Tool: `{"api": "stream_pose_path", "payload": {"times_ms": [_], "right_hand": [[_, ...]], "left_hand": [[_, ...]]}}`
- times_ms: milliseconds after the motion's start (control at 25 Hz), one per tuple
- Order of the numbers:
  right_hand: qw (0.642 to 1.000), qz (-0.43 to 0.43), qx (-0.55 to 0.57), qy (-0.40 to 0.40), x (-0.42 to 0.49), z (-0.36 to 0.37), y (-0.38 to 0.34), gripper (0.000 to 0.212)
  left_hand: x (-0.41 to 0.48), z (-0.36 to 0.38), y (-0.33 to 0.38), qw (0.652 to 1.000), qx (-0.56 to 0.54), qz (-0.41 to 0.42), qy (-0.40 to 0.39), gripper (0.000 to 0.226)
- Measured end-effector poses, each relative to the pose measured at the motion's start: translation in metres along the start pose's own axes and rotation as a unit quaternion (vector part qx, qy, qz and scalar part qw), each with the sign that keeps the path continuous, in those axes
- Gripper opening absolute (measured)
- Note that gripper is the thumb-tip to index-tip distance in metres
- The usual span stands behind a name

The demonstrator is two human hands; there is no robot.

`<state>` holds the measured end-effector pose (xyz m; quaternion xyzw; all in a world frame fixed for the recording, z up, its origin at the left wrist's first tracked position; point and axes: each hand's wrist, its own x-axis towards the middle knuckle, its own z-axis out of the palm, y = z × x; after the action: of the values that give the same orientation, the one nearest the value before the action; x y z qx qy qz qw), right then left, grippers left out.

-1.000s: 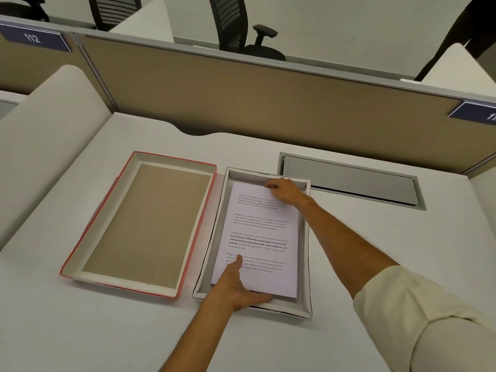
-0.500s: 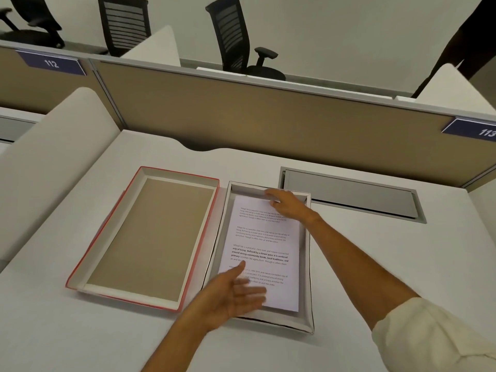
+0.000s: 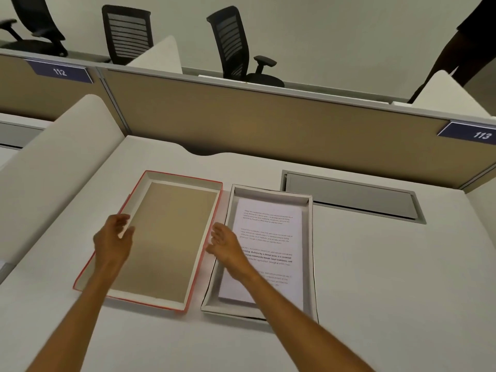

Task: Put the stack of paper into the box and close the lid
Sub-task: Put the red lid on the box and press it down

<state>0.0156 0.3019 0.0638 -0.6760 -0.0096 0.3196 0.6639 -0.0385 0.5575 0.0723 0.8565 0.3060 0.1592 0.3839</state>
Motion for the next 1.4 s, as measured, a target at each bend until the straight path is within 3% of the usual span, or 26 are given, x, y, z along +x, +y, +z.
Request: {"api": "stream_pose_path", "payload": {"times_ms": [160,280,440,560,680,760,880,960,1120,1240,1280,1400], "right_hand": [[0.998,0.017,-0.055,0.016,0.003,0.04,0.034,0.055],[0.992,0.028,-0.115,0.049,0.005,0.053,0.052,0.053],[0.986,0.016,-0.156,0.056,0.0,0.057,0.059,0.046],[0.985,0.003,-0.167,0.051,0.0,0.054,0.063,0.045],[0.983,0.002,-0.178,0.04,-0.001,0.052,0.064,0.045],[0.978,0.003,-0.202,0.048,-0.001,0.054,0.059,0.033],[0.961,-0.01,-0.248,0.119,-0.005,0.059,0.036,0.021],[0.97,-0.055,-0.213,0.104,-0.013,0.069,0.003,0.005],[0.983,-0.125,-0.134,0.028,-0.034,0.098,-0.069,0.023],[0.989,-0.124,-0.074,0.008,-0.043,0.112,-0.103,0.05],[0.991,-0.122,-0.051,0.01,-0.045,0.114,-0.11,0.051],[0.991,-0.127,-0.032,0.02,-0.042,0.11,-0.118,0.02]], "left_hand": [[0.016,-0.023,-0.062,0.984,0.158,-0.078,0.006,0.048],[0.014,-0.028,-0.088,0.974,0.194,-0.112,-0.031,0.038],[0.009,-0.031,-0.09,0.972,0.184,-0.138,-0.04,0.02],[0.017,-0.048,-0.081,0.971,0.172,-0.134,-0.094,0.012],[0.024,-0.083,-0.062,0.972,0.083,-0.18,-0.124,0.02],[0.018,-0.105,-0.043,0.974,0.009,-0.2,-0.107,0.022],[-0.006,-0.116,-0.005,0.986,-0.037,-0.155,-0.05,0.024],[-0.028,-0.115,0.026,0.993,-0.036,-0.114,-0.011,0.026],[-0.068,-0.102,0.075,0.997,-0.016,-0.048,0.057,0.031],[-0.094,-0.086,0.102,0.995,0.047,0.013,0.084,0.035],[-0.102,-0.08,0.112,0.993,0.07,0.035,0.09,0.038],[-0.12,-0.066,0.132,0.986,0.11,0.078,0.098,0.045]]}}
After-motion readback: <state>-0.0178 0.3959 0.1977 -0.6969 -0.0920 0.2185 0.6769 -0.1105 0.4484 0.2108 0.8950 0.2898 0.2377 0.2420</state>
